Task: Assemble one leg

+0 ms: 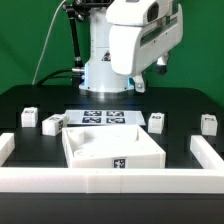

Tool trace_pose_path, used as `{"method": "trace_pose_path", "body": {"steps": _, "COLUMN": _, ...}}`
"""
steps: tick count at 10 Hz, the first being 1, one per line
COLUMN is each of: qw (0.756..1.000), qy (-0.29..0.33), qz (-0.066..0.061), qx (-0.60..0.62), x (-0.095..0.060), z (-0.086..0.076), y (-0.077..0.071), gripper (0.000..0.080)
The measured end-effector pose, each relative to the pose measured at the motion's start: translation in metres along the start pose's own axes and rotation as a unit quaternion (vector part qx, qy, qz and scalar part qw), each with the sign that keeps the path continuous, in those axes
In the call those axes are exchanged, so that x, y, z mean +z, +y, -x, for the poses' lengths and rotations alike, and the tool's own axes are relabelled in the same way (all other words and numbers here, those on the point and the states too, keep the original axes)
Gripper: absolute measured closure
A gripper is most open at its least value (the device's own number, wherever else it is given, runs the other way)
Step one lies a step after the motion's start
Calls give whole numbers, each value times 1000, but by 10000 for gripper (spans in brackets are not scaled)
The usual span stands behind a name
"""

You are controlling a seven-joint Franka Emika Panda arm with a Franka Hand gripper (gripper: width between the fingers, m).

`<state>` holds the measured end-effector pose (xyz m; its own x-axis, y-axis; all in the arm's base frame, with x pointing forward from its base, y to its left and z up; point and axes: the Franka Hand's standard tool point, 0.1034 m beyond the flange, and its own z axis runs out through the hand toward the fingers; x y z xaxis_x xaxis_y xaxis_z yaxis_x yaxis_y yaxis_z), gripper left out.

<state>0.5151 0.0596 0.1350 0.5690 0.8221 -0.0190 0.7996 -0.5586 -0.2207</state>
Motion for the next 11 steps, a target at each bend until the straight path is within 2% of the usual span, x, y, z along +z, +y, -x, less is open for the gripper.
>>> {"method": "trace_pose_path", "body": {"steps": 8, "qw": 1000, "qy": 0, "qz": 0, "qx": 1, "x": 0, "z": 1, "y": 0, "gripper": 150}}
{"method": "trace_pose_path", "body": {"steps": 9, "qw": 1000, "qy": 1, "qz": 5, "qx": -12, "x": 1, "z": 2, "y": 1, "gripper": 150}}
{"method": "trace_pose_path", "body": {"steps": 10, "qw": 998, "qy": 10, "qz": 22, "qx": -54, "x": 7, "z": 8, "y": 2, "gripper": 150}}
{"method": "trace_pose_path", "body": {"steps": 11, "qw": 994, "qy": 17, "qz": 41, "qx": -98, "x": 16, "z": 23, "y": 5, "gripper": 150}}
